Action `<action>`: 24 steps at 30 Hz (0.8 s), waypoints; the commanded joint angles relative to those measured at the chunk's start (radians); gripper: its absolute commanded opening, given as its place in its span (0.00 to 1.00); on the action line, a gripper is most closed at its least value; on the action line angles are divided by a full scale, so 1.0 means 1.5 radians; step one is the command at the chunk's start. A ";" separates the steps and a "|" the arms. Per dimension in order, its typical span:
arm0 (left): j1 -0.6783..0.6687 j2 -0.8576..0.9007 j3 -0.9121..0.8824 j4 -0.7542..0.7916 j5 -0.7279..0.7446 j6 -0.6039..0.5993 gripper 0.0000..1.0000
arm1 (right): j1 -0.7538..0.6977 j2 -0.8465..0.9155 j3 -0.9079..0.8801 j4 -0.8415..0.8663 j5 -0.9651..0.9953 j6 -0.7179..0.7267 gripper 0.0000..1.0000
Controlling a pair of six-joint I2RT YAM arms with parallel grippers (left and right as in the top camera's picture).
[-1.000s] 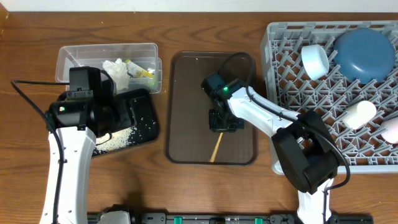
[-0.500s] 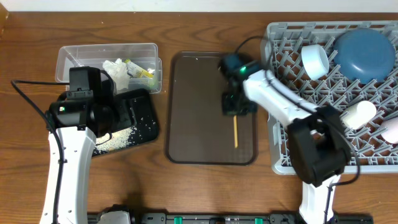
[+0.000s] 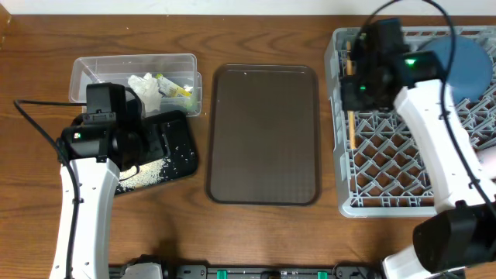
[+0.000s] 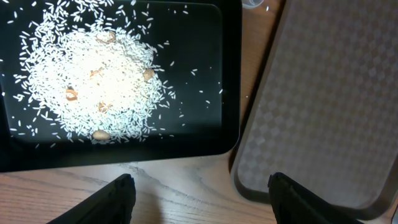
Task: Sort waste into correct bins and load items into the dishwasher rack
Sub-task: 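Carry the second chopstick right and place it in the rack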
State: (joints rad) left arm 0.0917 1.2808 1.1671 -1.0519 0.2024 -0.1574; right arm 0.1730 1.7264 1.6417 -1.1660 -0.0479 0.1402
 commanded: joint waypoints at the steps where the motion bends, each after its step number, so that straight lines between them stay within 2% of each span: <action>1: 0.003 -0.003 0.005 -0.004 -0.008 0.001 0.72 | -0.027 0.014 -0.019 -0.016 0.004 -0.045 0.01; 12: 0.003 -0.003 0.005 -0.004 -0.008 0.001 0.72 | -0.032 0.018 -0.180 0.083 0.004 -0.039 0.01; 18: 0.003 -0.003 0.005 -0.004 -0.008 0.001 0.72 | -0.032 0.018 -0.211 0.120 0.004 -0.027 0.04; 20: 0.003 -0.003 0.005 -0.004 -0.008 0.001 0.72 | -0.032 0.018 -0.211 0.125 0.004 -0.027 0.10; 24: 0.003 -0.003 0.005 -0.004 -0.008 0.002 0.72 | -0.032 0.018 -0.211 0.132 -0.009 -0.027 0.29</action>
State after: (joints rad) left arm 0.0917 1.2808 1.1671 -1.0519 0.2024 -0.1574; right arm 0.1219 1.7477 1.3273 -0.9726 -0.0494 0.0998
